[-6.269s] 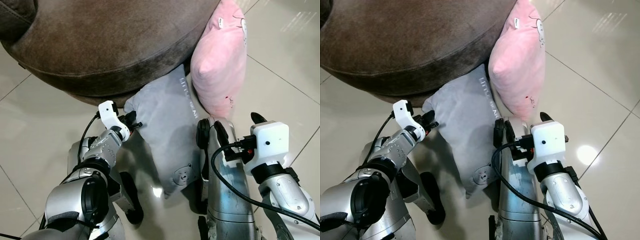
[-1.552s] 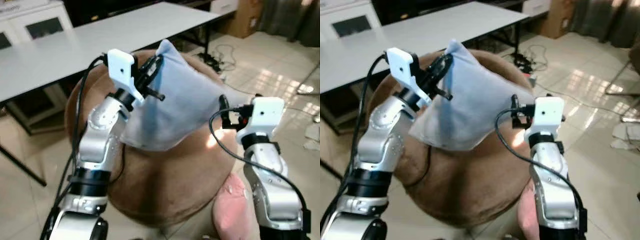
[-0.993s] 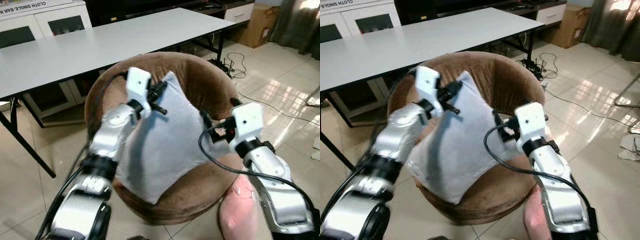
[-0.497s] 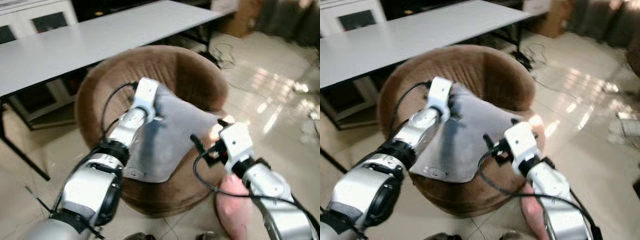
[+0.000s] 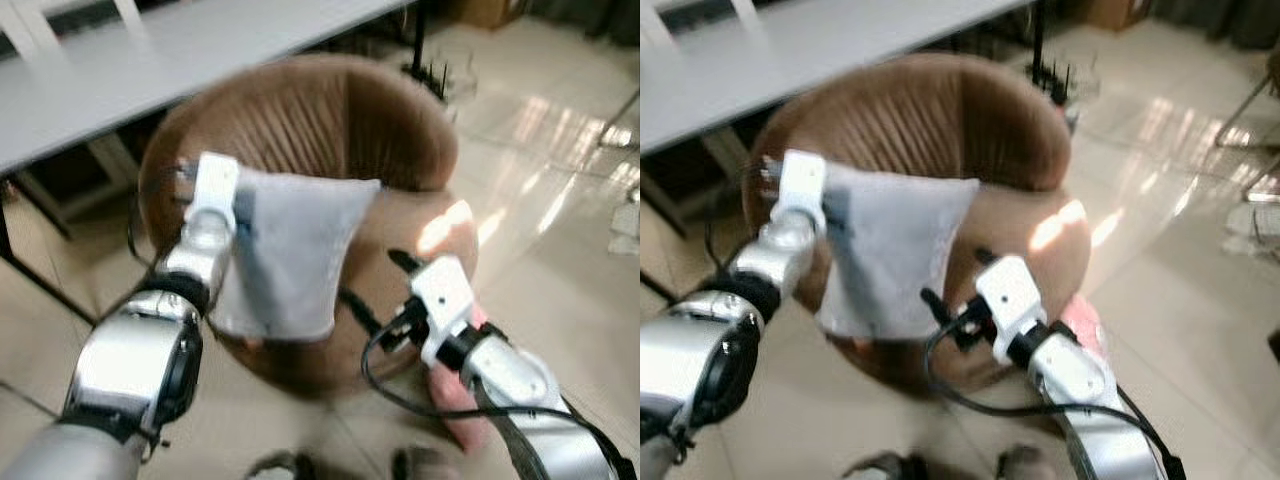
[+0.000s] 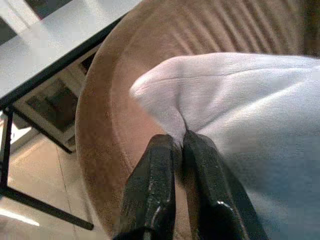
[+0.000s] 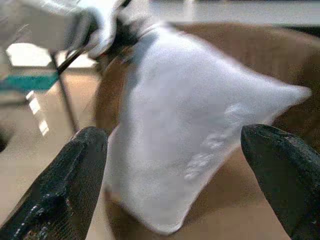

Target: Move the pillow to the sofa from floor

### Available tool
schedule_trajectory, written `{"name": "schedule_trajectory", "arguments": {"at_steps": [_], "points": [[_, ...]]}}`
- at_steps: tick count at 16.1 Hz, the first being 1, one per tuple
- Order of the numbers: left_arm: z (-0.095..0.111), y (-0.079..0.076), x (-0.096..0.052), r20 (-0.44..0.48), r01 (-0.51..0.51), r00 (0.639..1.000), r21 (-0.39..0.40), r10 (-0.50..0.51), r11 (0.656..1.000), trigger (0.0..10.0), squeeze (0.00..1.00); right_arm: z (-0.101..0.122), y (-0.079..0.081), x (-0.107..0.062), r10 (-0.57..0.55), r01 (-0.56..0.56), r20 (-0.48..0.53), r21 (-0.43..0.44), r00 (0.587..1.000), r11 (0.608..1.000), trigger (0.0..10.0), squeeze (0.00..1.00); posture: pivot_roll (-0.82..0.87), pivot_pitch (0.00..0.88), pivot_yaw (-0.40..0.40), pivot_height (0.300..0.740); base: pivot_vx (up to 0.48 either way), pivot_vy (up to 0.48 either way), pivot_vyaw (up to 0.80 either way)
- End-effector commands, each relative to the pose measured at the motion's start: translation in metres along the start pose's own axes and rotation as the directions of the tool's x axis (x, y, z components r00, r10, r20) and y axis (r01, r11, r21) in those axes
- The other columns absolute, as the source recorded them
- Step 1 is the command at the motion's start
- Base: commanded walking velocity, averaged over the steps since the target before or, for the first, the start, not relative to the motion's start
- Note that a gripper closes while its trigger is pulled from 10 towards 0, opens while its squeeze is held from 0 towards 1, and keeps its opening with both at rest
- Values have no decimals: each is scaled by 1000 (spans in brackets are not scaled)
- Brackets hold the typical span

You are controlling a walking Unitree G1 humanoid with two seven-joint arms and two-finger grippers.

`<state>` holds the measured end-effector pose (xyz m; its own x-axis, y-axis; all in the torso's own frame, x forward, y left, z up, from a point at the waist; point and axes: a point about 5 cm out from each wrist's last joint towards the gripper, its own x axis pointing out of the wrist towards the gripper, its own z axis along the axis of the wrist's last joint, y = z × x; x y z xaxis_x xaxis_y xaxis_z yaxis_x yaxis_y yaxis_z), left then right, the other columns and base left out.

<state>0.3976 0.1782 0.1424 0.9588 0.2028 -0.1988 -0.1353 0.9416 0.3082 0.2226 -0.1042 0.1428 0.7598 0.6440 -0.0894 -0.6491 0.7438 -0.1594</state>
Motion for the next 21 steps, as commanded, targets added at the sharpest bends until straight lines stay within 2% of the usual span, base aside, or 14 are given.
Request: {"name": "schedule_trajectory", "arguments": {"at_steps": [1, 7, 8, 9, 10, 11, 12, 13, 14, 16, 17, 18, 20, 21], "points": [[-2, 14, 1, -9, -66, 998, 14, 66, 998, 10000, 1000, 1, 4, 2, 34, -34, 17, -6, 999, 999, 10000, 0, -211, 160, 116, 740, 0, 0, 0], [0, 22, 3, 6, -83, 997, 12, 83, 996, 10000, 1000, -1, -7, 0, -18, 19, 19, -37, 1000, 999, 10000, 0, -216, 146, 112, 740, 0, 0, 0], [5, 21, 3, 33, -74, 997, -18, 74, 997, 10000, 1000, -2, -7, 0, -19, 20, 20, -35, 1000, 999, 10000, 0, -211, 142, 111, 740, 0, 0, 0], [13, 9, 2, 86, 38, 996, -112, -29, 993, 10000, 1000, -5, -6, -1, -36, 37, 10, -37, 999, 999, 10000, 0, -205, 134, 112, 740, 0, 0, 0], [17, 0, 1, 122, 131, 986, -161, -112, 978, 10000, 0, -7, -9, -2, -77, 76, 0, -58, 997, 995, 10000, 0, -201, 128, 111, 740, 0, 0, 0], [19, -17, -4, 197, 304, 945, -228, -262, 925, 10000, 0, -10, -13, -5, -151, 151, 2, -43, 988, 988, 10000, 0, -189, 112, 107, 740, 0, 0, 0], [9, -34, -14, 286, 489, 862, -253, -418, 835, 10000, 0, -15, -19, -9, -278, 278, -3, 11, 961, 961, 10000, 0, -164, 90, 101, 740, 0, 0, 0], [4, -37, -18, 302, 522, 843, -258, -445, 813, 10000, 0, -17, -20, -10, -308, 309, -10, 20, 951, 951, 10000, 0, -157, 83, 99, 740, 0, 0, 0], [-12, -39, -31, 336, 571, 804, -207, -491, 794, 10000, 0, -22, -21, -14, -365, 366, -29, 51, 931, 929, 10000, 0, -136, 65, 91, 740, 0, 0, 0], [-27, -38, -46, 345, 594, 779, -144, -523, 791, 10000, 0, -26, -22, -17, -411, 413, -42, 74, 911, 908, 10000, 0, -124, 57, 88, 740, 0, 0, 0], [-42, -24, -67, 344, 583, 784, -124, -517, 803, 10000, 0, -33, -23, -21, -463, 468, -73, 79, 883, 880, 10000, 0, -103, 37, 80, 740, 0, 0, 0], [-48, -15, -84, 346, 572, 788, -107, -509, 813, 10000, 0, -37, -25, -24, -496, 503, -88, 77, 864, 861, 10000, 0, -96, 32, 76, 740, 0, 0, 0], [-47, -9, -98, 353, 552, 795, -86, -493, 829, 10000, 0, -39, -30, -24, -526, 533, -92, 86, 846, 842, 10000, 0, -77, 14, 64, 740, 0, -349, 0], [-45, -9, -104, 356, 529, 815, -134, -457, 838, 10000, 0, -41, -36, -23, -549, 557, -100, 89, 830, 826, 10000, 0, -71, 0, 57, 740, 0, -480, 0]]}}
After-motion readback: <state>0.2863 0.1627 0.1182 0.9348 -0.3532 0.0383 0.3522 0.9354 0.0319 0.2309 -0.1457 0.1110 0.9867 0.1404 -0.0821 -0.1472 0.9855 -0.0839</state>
